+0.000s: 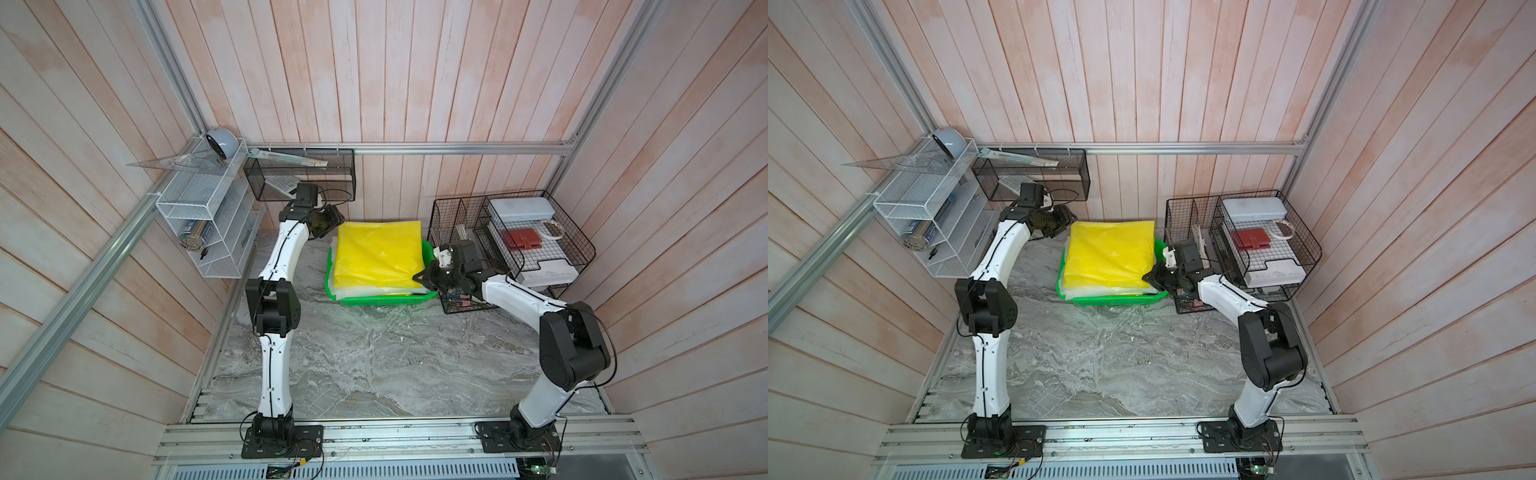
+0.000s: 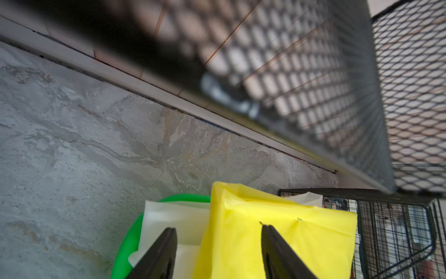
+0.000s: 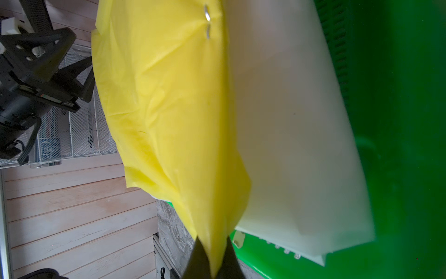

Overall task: Put the folded raincoat in the basket
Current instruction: Place the raincoat in the basket.

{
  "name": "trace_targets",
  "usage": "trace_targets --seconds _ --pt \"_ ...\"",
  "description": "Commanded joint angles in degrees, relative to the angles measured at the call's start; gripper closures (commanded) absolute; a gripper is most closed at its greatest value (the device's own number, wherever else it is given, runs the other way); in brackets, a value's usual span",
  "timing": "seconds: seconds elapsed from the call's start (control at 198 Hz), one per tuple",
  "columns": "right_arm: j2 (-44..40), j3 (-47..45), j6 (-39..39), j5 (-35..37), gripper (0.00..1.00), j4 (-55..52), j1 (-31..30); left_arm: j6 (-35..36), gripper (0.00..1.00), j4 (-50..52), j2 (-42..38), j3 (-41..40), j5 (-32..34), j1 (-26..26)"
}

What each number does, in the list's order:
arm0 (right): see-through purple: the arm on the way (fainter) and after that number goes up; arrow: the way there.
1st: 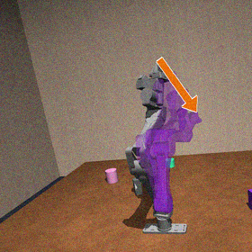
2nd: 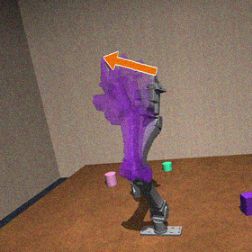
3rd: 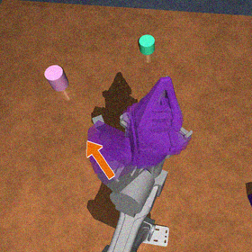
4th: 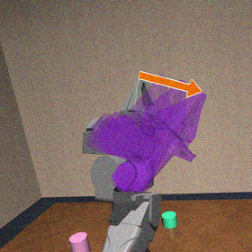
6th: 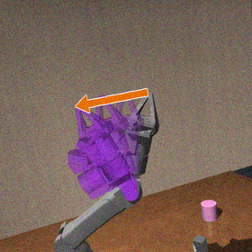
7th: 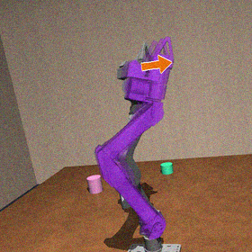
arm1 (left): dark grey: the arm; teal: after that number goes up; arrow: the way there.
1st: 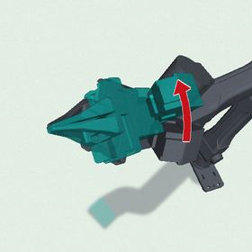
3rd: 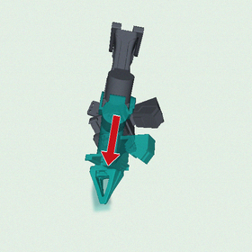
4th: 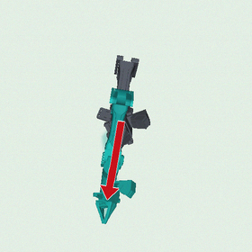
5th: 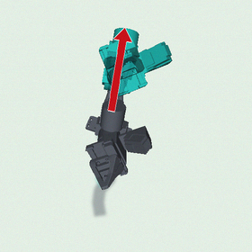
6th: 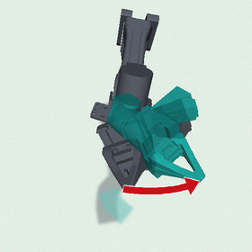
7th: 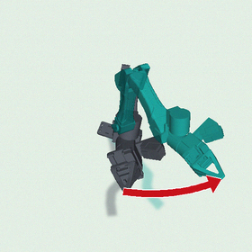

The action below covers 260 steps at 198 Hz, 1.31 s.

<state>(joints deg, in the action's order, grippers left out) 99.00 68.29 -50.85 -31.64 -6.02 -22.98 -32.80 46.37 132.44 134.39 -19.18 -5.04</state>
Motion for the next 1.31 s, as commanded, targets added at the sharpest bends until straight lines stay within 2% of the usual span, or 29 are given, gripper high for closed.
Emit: trace_targets --seconds 0.0,0.096,0.268,0.363,0.636,0.712,0.813,0.853,0.979,1.181,1.307 --pt "-0.11 -0.31 0.20 -1.48 0.96 0.09 0.46 -0.52 0.39 0.79 -4.72 -5.00 0.60 0.47" --pt "-0.18 -0.58 0.40 -1.50 0.92 -0.32 0.50 -1.11 0.39 -1.55 -9.68 -11.58 1.60 0.73" --pt "-0.30 -1.14 0.70 -2.42 0.96 -0.38 0.64 -2.86 0.39 -6.09 -18.16 -23.32 2.07 1.32" --pt "-0.62 -1.30 0.58 -3.00 1.00 -0.13 0.83 -3.41 0.40 -8.41 -22.07 -28.61 0.74 1.32" --pt "-0.75 -1.27 0.94 -4.99 1.00 -0.90 2.27 -3.56 0.41 -13.64 -29.86 -38.85 -5.69 1.30" --pt "-0.31 -0.95 1.73 -5.33 0.92 -1.71 2.33 -5.01 0.42 -17.07 -31.60 -41.52 -10.09 1.35" --pt "-0.29 -0.88 2.25 -5.62 0.71 -2.08 2.35 -8.21 0.43 -23.47 -33.67 -45.75 -15.50 0.47" --pt "-0.67 -0.83 2.81 -5.28 0.62 -2.65 2.38 -8.68 0.43 -25.08 -34.08 -47.34 -16.10 -0.46" --pt "-3.51 -0.20 7.35 -0.40 0.46 -7.34 2.33 -7.02 0.46 -24.87 -33.19 -50.81 -13.80 -3.58" --pt "-11.11 2.16 16.06 8.35 0.43 -15.95 2.33 -6.18 0.50 -23.43 -30.10 -53.61 -9.33 -3.67" --pt "-13.15 6.06 20.14 11.68 0.43 -19.37 2.35 -6.45 0.51 -24.68 -29.60 -56.08 -9.36 -3.60"
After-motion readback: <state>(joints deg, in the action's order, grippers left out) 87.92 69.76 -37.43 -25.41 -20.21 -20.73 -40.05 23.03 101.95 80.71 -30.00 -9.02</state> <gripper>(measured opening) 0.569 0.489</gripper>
